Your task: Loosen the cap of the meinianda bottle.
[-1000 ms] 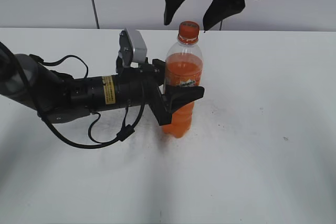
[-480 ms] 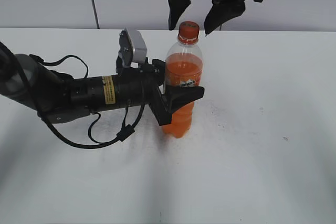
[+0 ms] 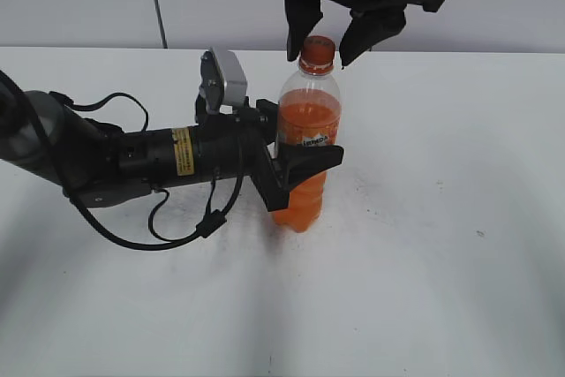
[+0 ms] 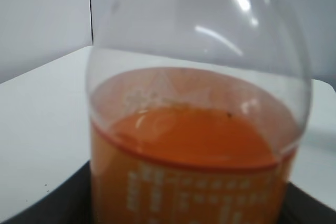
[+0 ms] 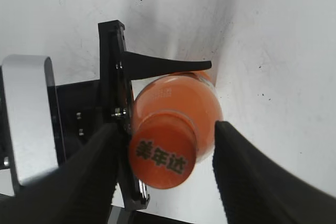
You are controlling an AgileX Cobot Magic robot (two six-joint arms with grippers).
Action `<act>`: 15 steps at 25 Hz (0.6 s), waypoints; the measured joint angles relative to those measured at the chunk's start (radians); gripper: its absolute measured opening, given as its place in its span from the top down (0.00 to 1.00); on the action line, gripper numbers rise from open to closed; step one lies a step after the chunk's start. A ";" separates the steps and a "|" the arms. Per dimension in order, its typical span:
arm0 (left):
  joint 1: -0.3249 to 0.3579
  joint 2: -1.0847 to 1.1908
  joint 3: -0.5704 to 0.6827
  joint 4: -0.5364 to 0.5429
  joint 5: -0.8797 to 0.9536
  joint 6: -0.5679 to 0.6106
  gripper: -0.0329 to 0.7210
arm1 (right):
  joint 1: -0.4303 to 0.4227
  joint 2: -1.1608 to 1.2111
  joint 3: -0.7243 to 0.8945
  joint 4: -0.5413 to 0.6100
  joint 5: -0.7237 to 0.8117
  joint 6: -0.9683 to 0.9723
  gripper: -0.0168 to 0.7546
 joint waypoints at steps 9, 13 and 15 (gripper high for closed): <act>0.000 0.000 0.000 0.000 0.001 0.000 0.40 | 0.002 0.002 -0.001 0.001 0.009 -0.008 0.62; 0.000 0.000 0.000 0.000 0.001 0.000 0.40 | 0.002 0.002 -0.001 0.001 0.009 -0.091 0.62; 0.000 0.000 0.000 0.000 0.001 0.000 0.40 | 0.002 0.002 -0.001 0.002 0.009 -0.212 0.62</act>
